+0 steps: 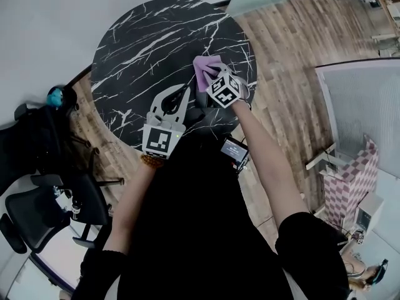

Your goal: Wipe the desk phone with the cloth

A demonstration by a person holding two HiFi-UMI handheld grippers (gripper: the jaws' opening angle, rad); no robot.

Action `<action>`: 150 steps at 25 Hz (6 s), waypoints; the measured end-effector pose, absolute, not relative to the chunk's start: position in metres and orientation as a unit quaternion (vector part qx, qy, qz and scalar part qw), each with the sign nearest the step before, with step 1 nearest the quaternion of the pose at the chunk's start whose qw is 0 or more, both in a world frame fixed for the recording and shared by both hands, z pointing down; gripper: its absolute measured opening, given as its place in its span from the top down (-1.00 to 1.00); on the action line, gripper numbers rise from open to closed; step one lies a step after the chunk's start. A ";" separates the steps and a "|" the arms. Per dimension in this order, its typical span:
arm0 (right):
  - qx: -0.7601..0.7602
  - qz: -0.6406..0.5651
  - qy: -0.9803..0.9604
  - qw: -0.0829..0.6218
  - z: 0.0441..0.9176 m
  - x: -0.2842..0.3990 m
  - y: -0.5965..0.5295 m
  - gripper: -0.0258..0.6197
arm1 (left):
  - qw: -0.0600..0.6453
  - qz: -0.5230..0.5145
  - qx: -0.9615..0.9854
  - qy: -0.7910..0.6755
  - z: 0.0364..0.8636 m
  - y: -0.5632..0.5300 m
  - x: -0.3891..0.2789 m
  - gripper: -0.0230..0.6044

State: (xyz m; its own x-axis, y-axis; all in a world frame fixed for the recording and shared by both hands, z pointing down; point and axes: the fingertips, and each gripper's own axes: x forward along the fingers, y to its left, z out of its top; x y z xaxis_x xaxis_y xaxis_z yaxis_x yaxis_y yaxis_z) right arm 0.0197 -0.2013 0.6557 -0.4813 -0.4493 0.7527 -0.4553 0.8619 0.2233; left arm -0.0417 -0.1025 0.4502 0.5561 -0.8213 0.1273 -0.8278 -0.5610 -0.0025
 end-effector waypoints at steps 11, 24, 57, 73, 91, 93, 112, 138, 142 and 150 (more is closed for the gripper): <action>0.269 0.026 -0.855 0.442 0.663 0.021 -0.185 0.74 | 0.028 0.055 0.883 -0.465 0.451 -0.098 -0.041 0.89; 0.263 0.036 -0.856 0.443 0.672 0.020 -0.171 0.74 | 0.034 0.061 0.882 -0.466 0.456 -0.095 -0.042 0.89; 0.258 0.057 -0.853 0.450 0.695 0.013 -0.120 0.74 | 0.026 0.073 0.883 -0.463 0.462 -0.096 -0.041 0.88; 0.246 0.068 -0.857 0.448 0.706 0.009 -0.093 0.74 | 0.019 0.083 0.884 -0.460 0.463 -0.093 -0.038 0.88; 0.221 0.108 -0.860 0.448 0.719 0.007 -0.062 0.74 | 0.017 0.091 0.890 -0.447 0.466 -0.089 -0.030 0.89; 0.213 0.105 -0.859 0.453 0.720 0.007 -0.058 0.74 | 0.018 0.091 0.890 -0.446 0.467 -0.088 -0.030 0.88; 0.120 0.161 -0.866 0.458 0.726 0.001 -0.031 0.74 | 0.025 0.085 0.892 -0.444 0.469 -0.087 -0.035 0.89; 0.305 -0.005 -0.845 0.439 0.637 0.056 -0.204 0.74 | 0.038 0.082 0.886 -0.454 0.476 -0.088 -0.038 0.89; 0.303 0.014 -0.838 0.453 0.656 0.055 -0.199 0.74 | 0.040 0.080 0.883 -0.461 0.474 -0.090 -0.041 0.89; 0.301 0.051 -0.833 0.462 0.666 0.058 -0.198 0.74 | 0.044 0.081 0.878 -0.470 0.477 -0.091 -0.047 0.89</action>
State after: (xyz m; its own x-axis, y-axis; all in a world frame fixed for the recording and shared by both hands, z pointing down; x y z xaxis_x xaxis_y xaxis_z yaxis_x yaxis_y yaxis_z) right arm 0.0579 -0.1985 0.6663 -0.3919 -0.4543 0.8000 -0.5478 0.8139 0.1939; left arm -0.0472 -0.0909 0.4775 0.5450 -0.8181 0.1837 -0.8323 -0.5544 0.0002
